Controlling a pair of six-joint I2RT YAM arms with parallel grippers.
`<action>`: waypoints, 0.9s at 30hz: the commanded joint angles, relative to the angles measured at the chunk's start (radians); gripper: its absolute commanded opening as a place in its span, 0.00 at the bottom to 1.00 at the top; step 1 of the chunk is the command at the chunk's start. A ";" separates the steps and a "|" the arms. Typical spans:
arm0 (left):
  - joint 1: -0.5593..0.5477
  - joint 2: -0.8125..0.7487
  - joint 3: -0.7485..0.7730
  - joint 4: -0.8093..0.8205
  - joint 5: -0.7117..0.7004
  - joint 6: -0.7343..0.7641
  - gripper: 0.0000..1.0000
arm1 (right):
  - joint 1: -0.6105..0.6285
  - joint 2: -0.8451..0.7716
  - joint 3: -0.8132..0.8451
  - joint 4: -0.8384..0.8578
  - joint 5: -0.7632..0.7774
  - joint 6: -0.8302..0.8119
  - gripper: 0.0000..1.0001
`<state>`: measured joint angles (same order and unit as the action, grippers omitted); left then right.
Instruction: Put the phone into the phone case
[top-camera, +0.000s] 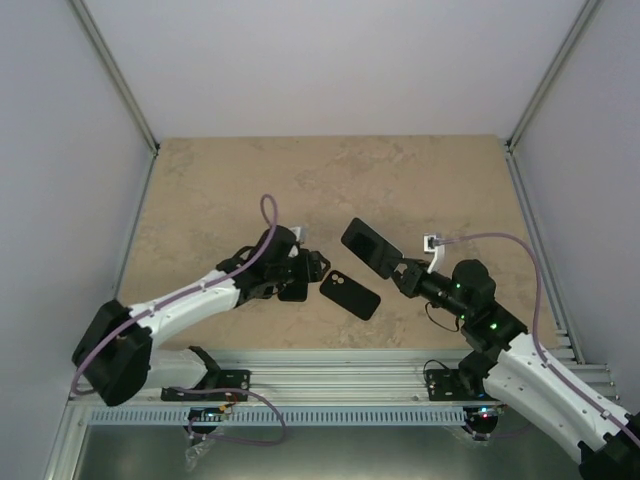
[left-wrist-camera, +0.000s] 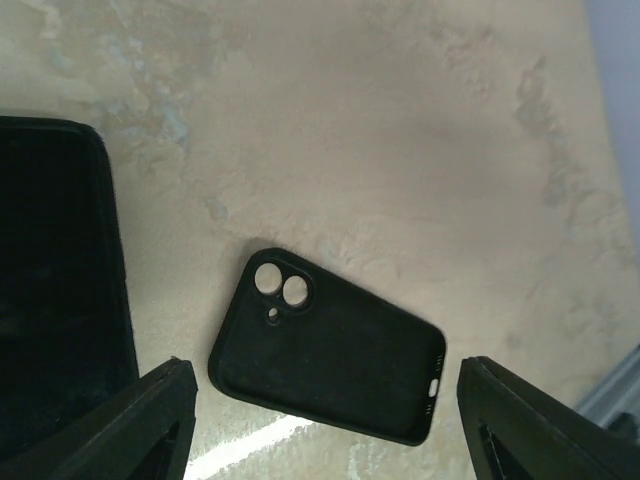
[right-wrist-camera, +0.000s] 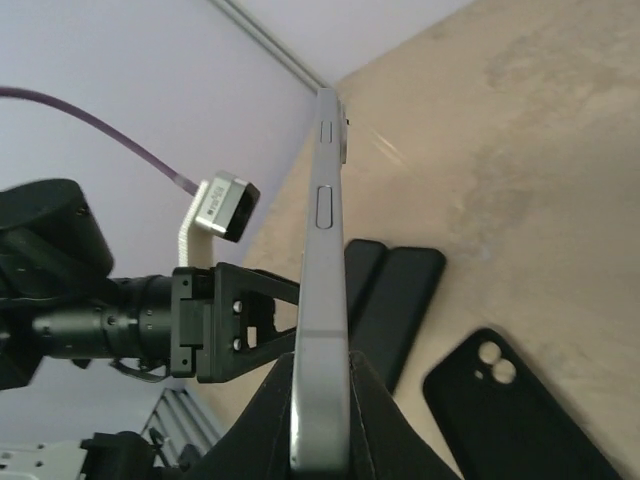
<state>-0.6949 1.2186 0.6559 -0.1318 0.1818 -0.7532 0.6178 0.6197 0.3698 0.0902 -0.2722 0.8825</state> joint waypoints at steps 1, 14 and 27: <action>-0.061 0.114 0.105 -0.156 -0.137 0.103 0.72 | -0.009 -0.053 0.031 -0.153 0.069 -0.034 0.00; -0.120 0.466 0.310 -0.249 -0.230 0.205 0.49 | -0.016 -0.116 0.028 -0.355 0.122 -0.044 0.00; -0.127 0.559 0.346 -0.276 -0.276 0.147 0.13 | -0.018 -0.028 0.064 -0.370 0.036 -0.067 0.01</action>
<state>-0.8181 1.7741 1.0019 -0.3851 -0.0692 -0.5770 0.6056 0.5816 0.3771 -0.3233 -0.1913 0.8379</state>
